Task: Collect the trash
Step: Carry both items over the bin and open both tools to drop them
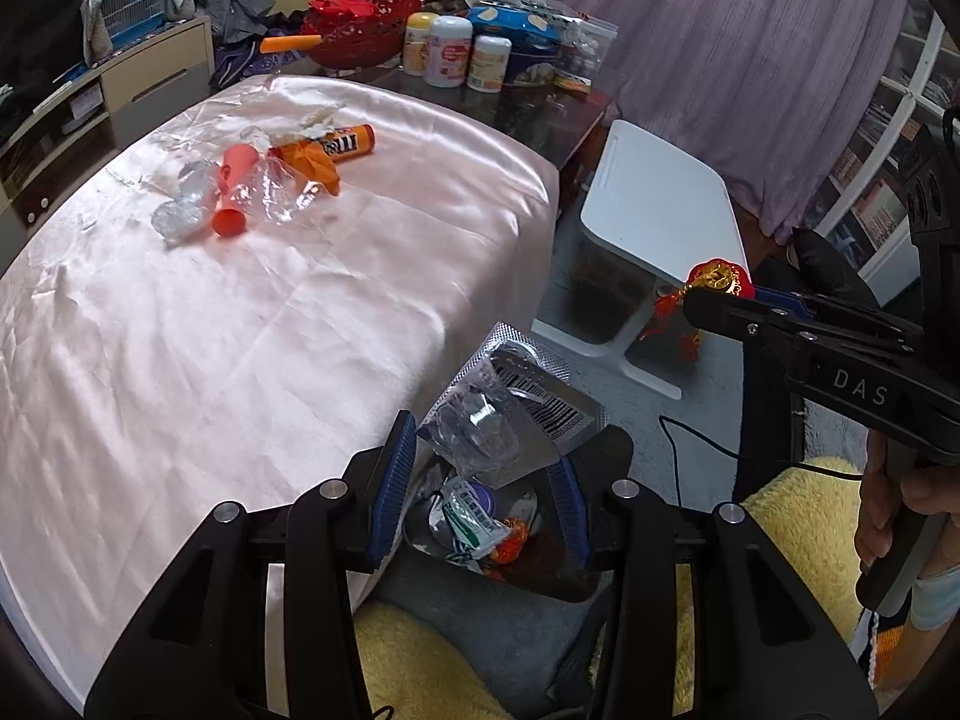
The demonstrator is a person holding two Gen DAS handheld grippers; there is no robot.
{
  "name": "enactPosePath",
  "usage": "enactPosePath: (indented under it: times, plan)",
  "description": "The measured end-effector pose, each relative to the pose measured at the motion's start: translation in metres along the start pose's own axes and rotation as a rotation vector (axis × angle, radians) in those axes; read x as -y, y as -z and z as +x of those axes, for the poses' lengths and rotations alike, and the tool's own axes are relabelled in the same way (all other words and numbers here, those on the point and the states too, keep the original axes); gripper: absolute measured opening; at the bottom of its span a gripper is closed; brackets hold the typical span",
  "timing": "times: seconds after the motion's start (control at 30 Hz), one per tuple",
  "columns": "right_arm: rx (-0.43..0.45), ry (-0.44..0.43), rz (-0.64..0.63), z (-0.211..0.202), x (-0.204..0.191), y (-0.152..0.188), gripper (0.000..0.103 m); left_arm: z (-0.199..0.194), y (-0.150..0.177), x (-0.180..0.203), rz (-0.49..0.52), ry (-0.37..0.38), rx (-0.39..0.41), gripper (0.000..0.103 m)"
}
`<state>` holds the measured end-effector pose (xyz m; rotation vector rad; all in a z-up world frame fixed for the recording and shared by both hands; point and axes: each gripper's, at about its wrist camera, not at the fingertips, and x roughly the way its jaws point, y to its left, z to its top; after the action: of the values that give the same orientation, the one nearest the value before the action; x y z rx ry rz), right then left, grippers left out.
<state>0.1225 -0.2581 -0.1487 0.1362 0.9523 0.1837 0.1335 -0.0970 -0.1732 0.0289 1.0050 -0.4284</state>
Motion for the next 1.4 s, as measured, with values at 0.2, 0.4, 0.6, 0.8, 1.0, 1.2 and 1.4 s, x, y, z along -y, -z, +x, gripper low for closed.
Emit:
enactPosePath:
  times: [0.2,0.4,0.6,0.8,1.0,1.2,1.4]
  plan:
    - [-0.048,-0.002,0.036,0.006,0.008,0.039,0.033,0.023,0.024,0.018,0.016,0.018,-0.064,0.041]
    - [-0.095,-0.005,0.067,0.018,0.012,0.068,0.033,0.051,0.041,0.026,0.04,0.023,-0.123,0.041]
    - [-0.109,-0.019,0.085,0.025,0.013,0.072,0.033,0.063,0.044,0.027,0.047,0.034,-0.145,0.041]
    - [-0.1,-0.022,0.095,0.024,0.013,0.065,0.034,0.061,0.038,0.028,0.058,0.027,-0.14,0.044]
    - [-0.082,-0.019,0.115,0.022,0.017,0.058,0.054,0.053,0.037,0.019,0.039,0.01,-0.126,0.058]
    - [-0.058,-0.015,0.139,0.018,0.021,0.052,0.058,0.026,0.034,0.003,0.012,-0.016,-0.069,0.07]
    - [-0.029,-0.045,0.132,0.019,0.012,0.036,0.068,-0.006,0.031,-0.039,-0.065,-0.101,-0.008,0.08]
